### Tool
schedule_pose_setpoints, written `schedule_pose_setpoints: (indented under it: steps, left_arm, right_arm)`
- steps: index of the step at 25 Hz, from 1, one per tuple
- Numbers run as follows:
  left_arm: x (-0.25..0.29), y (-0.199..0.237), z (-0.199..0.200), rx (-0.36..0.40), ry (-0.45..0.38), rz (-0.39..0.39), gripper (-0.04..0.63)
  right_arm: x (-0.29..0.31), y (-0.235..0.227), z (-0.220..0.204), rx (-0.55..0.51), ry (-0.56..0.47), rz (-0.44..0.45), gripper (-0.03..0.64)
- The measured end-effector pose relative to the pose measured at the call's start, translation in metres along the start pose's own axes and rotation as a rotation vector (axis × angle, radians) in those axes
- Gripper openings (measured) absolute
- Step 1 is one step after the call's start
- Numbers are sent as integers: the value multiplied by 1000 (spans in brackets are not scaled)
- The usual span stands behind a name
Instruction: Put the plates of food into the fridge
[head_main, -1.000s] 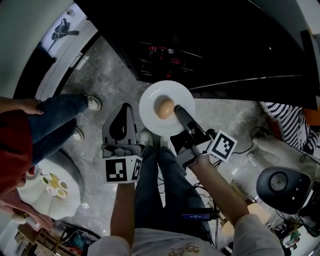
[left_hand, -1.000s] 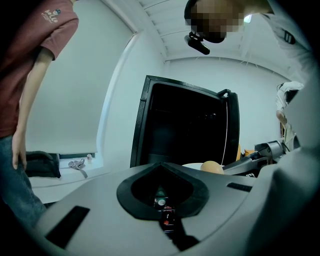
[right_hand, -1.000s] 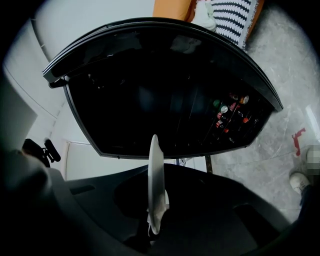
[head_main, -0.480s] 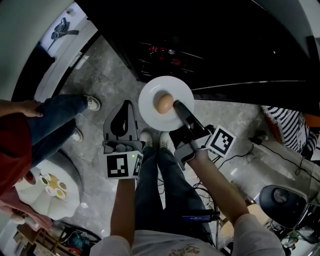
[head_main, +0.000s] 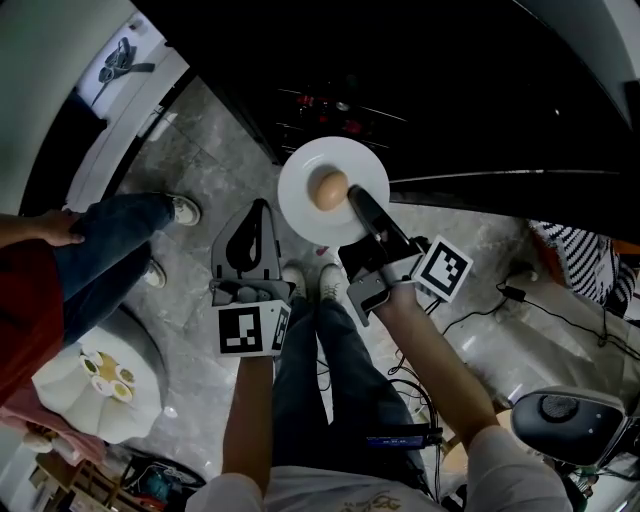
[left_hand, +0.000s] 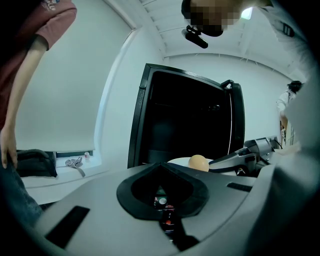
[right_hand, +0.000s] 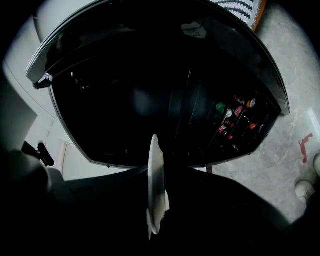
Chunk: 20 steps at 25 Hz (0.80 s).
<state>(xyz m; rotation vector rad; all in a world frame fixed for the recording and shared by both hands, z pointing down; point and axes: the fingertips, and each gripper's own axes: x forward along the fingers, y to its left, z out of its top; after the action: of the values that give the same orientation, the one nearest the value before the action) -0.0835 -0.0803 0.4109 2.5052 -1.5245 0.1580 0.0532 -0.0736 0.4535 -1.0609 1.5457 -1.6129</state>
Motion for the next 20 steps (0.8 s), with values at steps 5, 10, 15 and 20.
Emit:
schedule_pose_setpoints:
  steps: [5, 10, 15, 20]
  left_arm:
    - [6, 1, -1, 3, 1, -5, 8]
    - [10, 1, -4, 3, 3, -3, 8]
    - [19, 1, -8, 4, 8, -10, 8]
    - [19, -4, -11, 11, 10, -17, 8]
  right_arm:
    - [9, -1, 6, -3, -12, 3, 18]
    - [11, -5, 10, -3, -22, -3, 18]
    - [20, -8, 17, -9, -33, 1, 18]
    - [25, -10, 17, -29, -28, 3, 18]
